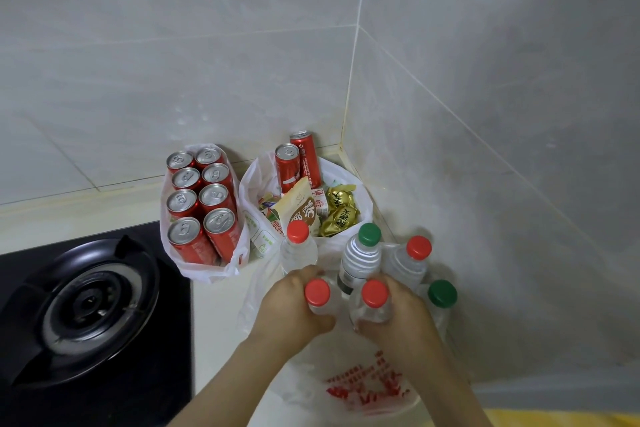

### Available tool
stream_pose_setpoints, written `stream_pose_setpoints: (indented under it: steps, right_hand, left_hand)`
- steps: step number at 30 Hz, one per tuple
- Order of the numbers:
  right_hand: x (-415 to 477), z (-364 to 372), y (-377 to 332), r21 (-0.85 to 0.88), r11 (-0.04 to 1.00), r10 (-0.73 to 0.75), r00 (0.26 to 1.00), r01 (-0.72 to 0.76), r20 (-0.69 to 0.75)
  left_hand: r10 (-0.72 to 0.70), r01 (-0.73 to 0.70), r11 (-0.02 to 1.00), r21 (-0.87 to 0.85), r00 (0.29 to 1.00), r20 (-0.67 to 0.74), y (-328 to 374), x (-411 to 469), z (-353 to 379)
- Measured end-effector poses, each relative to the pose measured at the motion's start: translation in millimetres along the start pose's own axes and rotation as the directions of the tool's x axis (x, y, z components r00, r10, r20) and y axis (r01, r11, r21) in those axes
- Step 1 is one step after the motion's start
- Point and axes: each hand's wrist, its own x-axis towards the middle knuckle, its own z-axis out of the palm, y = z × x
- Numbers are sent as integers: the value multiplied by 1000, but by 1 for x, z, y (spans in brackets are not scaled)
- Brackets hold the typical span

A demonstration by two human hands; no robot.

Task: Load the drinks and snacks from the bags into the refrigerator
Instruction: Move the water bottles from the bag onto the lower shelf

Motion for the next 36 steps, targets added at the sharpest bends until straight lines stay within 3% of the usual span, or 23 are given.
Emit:
stream_pose_setpoints:
  steps: [7, 13, 17, 22, 26, 32, 36]
  right_hand:
    - [-24, -29, -9, 237, 969, 71, 997, -70, 6]
    - [-40, -57, -44, 211, 977, -18, 995, 39, -100]
    - [-52, -78, -76, 182, 976, -88, 979, 122, -187]
    - [-63, -103, -120, 207, 941, -188, 924, 266, -334]
    - [-63, -116, -154, 231, 885, -291, 867, 405, -404]
    - [-64, -124, -200, 207, 777, -477, 770, 595, -425]
    - [-61, -120, -223, 295, 668, -568, 725, 683, -390]
  left_hand:
    - [3, -5, 997, -75, 999, -34, -10, -12, -17]
    - [79, -91, 989, -117, 992, -102, -11, -32, -46]
    - [182, -197, 979, -49, 959, -216, 4, -46, -84]
    - [253, -287, 957, -41, 894, -369, 30, -72, -142]
    - [210, -300, 944, -140, 869, -449, 39, -93, -183]
    - [199, -287, 955, -73, 805, -559, 46, -122, -234]
    - [146, -207, 978, -21, 754, -641, 46, -149, -248]
